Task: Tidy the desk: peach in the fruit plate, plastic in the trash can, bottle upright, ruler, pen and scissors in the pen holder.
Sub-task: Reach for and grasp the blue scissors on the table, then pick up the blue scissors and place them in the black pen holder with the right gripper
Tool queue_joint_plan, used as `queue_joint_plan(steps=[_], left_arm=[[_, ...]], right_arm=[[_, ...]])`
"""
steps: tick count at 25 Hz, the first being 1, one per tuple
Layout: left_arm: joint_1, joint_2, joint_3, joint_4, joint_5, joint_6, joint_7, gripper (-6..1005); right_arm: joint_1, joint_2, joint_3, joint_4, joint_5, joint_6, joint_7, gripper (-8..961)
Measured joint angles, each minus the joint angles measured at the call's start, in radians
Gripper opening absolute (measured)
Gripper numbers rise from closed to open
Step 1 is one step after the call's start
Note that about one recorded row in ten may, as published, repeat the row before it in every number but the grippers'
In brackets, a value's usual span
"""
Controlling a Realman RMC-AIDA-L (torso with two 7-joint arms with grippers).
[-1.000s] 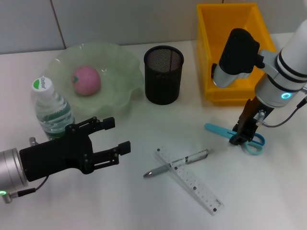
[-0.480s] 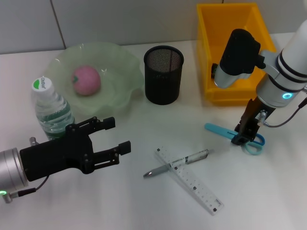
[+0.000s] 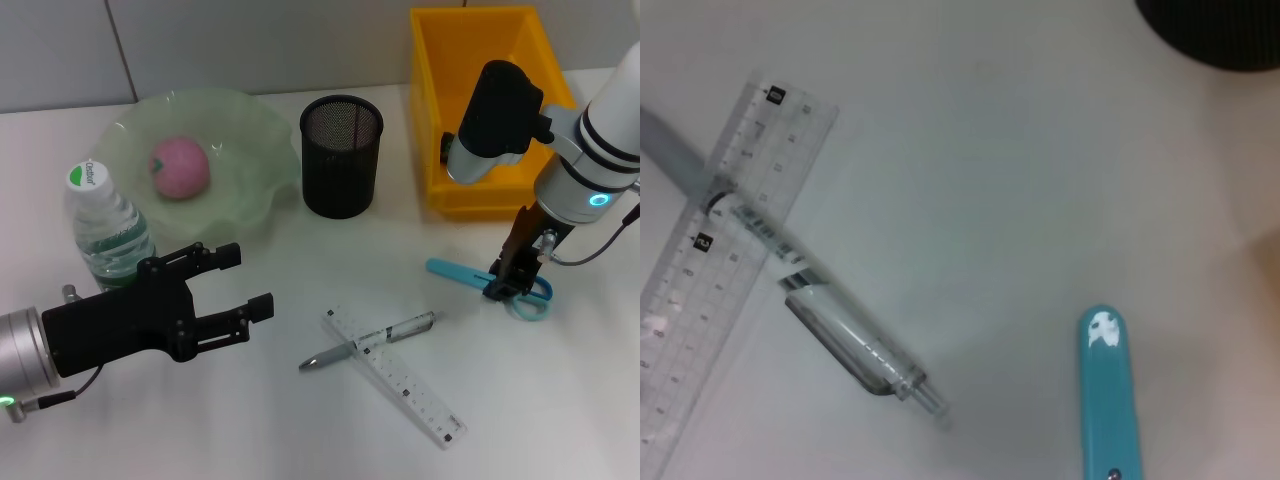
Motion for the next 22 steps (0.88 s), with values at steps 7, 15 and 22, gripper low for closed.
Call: queue_joint_plan(steps=[7, 15, 22], left_arm=[[-0.001, 0.0, 0.0, 0.0, 0.0, 0.0, 0.0, 802], [-0.001, 0.001, 0.0, 0.005, 0.0, 0.01, -0.017, 802], [0.004, 0.001, 0.0, 0.003, -0.035, 0.072, -0.028, 802]], right_arm=[[-0.001, 0.0, 0.004, -0.013, 0.009, -0.011, -0.006, 245], [-0.017, -0.006, 0.033, -0.134, 0.114, -0.103, -0.007, 231], [-0.071, -0.007, 0.103, -0.257, 0.26, -0.176, -0.019, 232]])
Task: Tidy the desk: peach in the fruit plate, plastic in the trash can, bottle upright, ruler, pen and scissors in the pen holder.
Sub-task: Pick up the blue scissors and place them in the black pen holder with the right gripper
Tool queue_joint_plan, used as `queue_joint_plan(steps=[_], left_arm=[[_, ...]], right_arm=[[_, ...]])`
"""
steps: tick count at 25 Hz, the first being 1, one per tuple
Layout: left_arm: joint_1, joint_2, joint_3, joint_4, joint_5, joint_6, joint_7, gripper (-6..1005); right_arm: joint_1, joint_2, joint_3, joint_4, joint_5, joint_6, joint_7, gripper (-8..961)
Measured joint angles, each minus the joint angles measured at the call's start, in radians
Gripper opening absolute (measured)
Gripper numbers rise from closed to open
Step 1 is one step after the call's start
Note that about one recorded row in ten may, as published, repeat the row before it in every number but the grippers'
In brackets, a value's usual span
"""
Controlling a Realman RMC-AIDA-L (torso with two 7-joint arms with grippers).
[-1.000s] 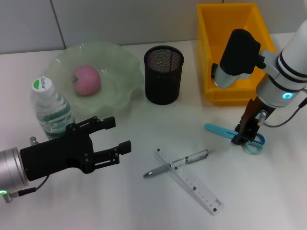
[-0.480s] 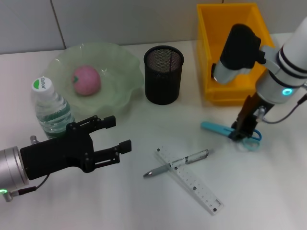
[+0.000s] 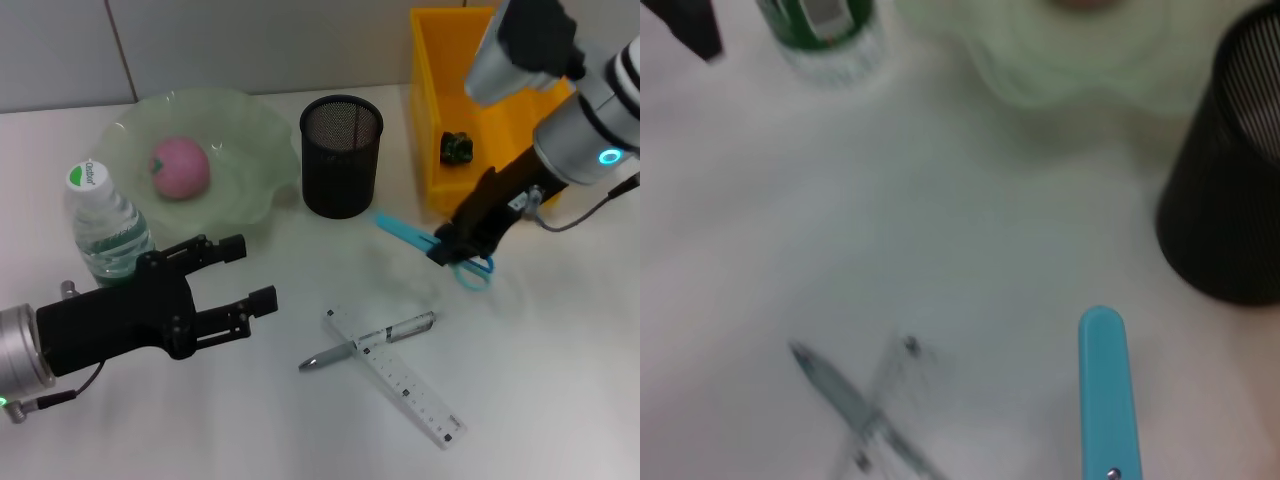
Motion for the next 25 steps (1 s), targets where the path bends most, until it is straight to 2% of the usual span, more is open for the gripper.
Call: queue_joint_plan(steps=[6, 7, 12, 16, 25], left_arm=[[0.003, -0.004, 0.001, -0.009, -0.023, 0.053, -0.001, 802], [0.003, -0.004, 0.001, -0.009, -0.023, 0.053, -0.001, 802], [-0.005, -0.004, 0.005, -0.048, -0.084, 0.09, -0.002, 802], [-0.006, -0.005, 0.008, -0.064, -0.119, 0.107, -0.002, 802], [-0.019, -0.006, 0.008, -0.075, -0.134, 0.103, -0.024, 801]], right_arm=[[-0.078, -0.008, 0.137, -0.037, 0.217, -0.032, -0.098, 232], [-0.078, -0.008, 0.137, -0.037, 0.217, -0.032, -0.098, 232], [-0.166, -0.013, 0.189, -0.025, 0.399, -0.036, -0.205, 233], [-0.23, -0.013, 0.232, 0.039, 0.536, -0.025, -0.327, 233], [-0.264, -0.011, 0.287, 0.194, 0.689, -0.03, -0.518, 233]])
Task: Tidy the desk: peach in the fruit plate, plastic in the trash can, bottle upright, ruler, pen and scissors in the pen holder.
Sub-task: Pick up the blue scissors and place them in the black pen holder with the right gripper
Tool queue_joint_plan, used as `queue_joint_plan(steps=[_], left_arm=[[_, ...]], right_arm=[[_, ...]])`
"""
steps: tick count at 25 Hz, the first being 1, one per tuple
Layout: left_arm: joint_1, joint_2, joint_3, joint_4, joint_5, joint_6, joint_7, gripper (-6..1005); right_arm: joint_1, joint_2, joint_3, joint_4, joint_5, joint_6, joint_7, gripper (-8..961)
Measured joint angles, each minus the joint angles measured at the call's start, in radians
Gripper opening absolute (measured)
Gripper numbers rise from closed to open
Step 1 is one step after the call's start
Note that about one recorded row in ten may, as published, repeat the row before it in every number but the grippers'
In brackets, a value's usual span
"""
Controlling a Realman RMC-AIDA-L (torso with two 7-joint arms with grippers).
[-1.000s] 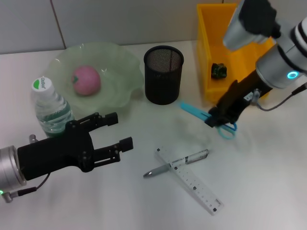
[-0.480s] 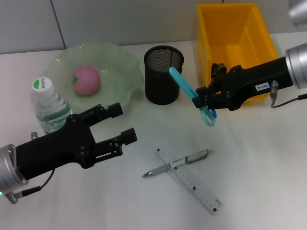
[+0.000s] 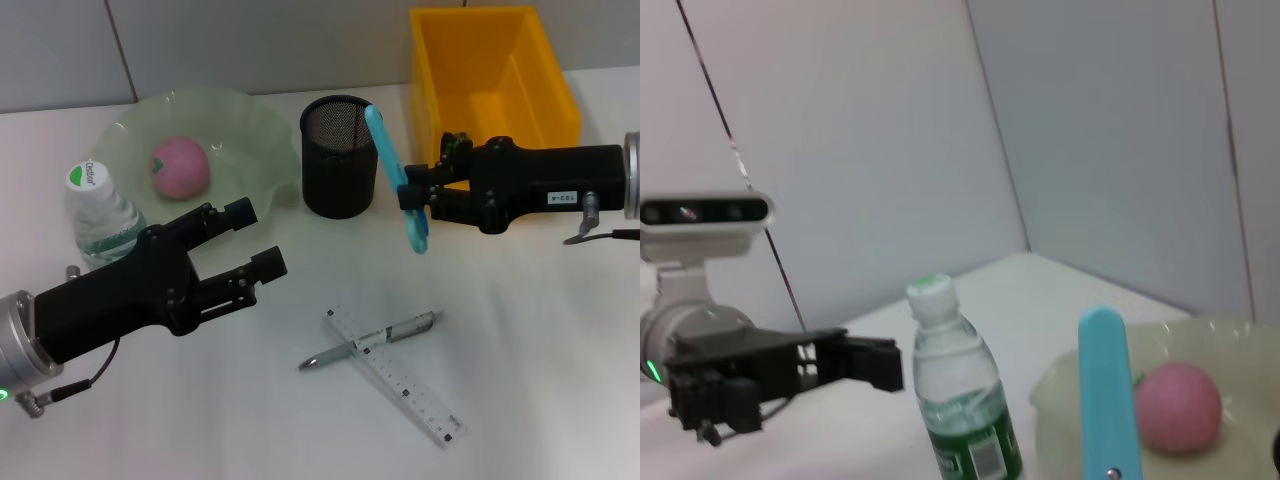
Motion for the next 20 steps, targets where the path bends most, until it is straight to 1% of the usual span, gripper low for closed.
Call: queue_joint_plan(steps=[1, 3, 7, 12, 15, 16, 20], left_arm=[[-0.003, 0.0, 0.0, -0.006, 0.0, -0.003, 0.0, 801], [-0.003, 0.0, 0.0, -0.007, 0.0, -0.003, 0.0, 800], [-0.003, 0.0, 0.0, -0.007, 0.0, -0.005, 0.0, 800], [0.0, 0.0, 0.0, -0.007, 0.0, -0.012, 0.0, 799], [0.001, 0.0, 0.0, -0.007, 0.001, -0.013, 0.0, 799], [0.002, 0.001, 0.0, -0.007, 0.004, -0.014, 0.0, 799], [0.002, 0.001, 0.0, -0.007, 0.006, -0.015, 0.002, 798]], right_arm=[[-0.004, 0.004, 0.002, 0.031, 0.031, 0.004, -0.042, 234], [-0.005, 0.005, 0.007, 0.05, 0.047, 0.007, -0.062, 234], [-0.004, 0.005, 0.06, 0.122, 0.114, 0.014, -0.081, 234], [-0.012, 0.007, 0.066, 0.149, 0.151, 0.019, -0.088, 234], [-0.013, 0.013, 0.068, 0.153, 0.156, 0.019, -0.111, 234], [-0.016, 0.017, 0.07, 0.159, 0.161, 0.019, -0.147, 234], [-0.018, 0.017, 0.072, 0.173, 0.163, 0.024, -0.167, 235]])
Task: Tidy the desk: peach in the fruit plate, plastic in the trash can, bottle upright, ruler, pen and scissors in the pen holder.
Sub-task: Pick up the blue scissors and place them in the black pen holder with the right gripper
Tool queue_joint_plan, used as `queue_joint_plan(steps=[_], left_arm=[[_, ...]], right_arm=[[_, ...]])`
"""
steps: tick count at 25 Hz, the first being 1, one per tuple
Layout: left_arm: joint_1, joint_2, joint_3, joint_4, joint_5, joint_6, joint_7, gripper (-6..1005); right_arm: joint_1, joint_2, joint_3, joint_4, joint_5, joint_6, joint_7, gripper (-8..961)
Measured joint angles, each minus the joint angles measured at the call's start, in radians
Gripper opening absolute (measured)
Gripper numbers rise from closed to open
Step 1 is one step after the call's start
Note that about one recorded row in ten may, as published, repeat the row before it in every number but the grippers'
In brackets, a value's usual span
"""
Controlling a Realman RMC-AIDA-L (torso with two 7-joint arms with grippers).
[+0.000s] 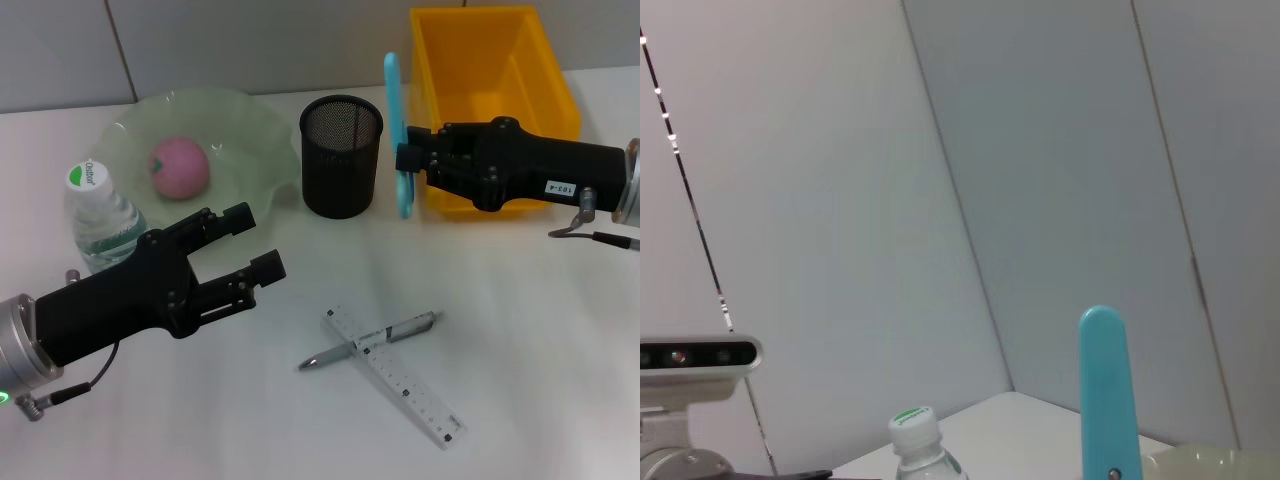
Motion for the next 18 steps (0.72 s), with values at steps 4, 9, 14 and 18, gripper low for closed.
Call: queue_joint_plan(steps=[4, 9, 14, 18], left_arm=[[0.0, 0.0, 0.0, 0.0, 0.0, -0.001, 0.006, 798], [0.0, -0.001, 0.0, 0.0, -0.001, -0.003, 0.007, 797], [0.0, -0.002, 0.0, 0.0, -0.001, -0.003, 0.008, 797], [0.0, -0.003, 0.0, 0.0, -0.003, -0.004, 0.009, 797]], right_arm=[[-0.008, -0.002, 0.001, 0.005, 0.0, 0.022, -0.012, 235], [-0.019, 0.0, 0.002, 0.008, 0.002, 0.028, -0.028, 235], [-0.024, -0.001, 0.0, 0.015, 0.003, 0.019, -0.039, 236], [-0.026, -0.001, 0.001, 0.024, 0.004, 0.012, -0.043, 236]])
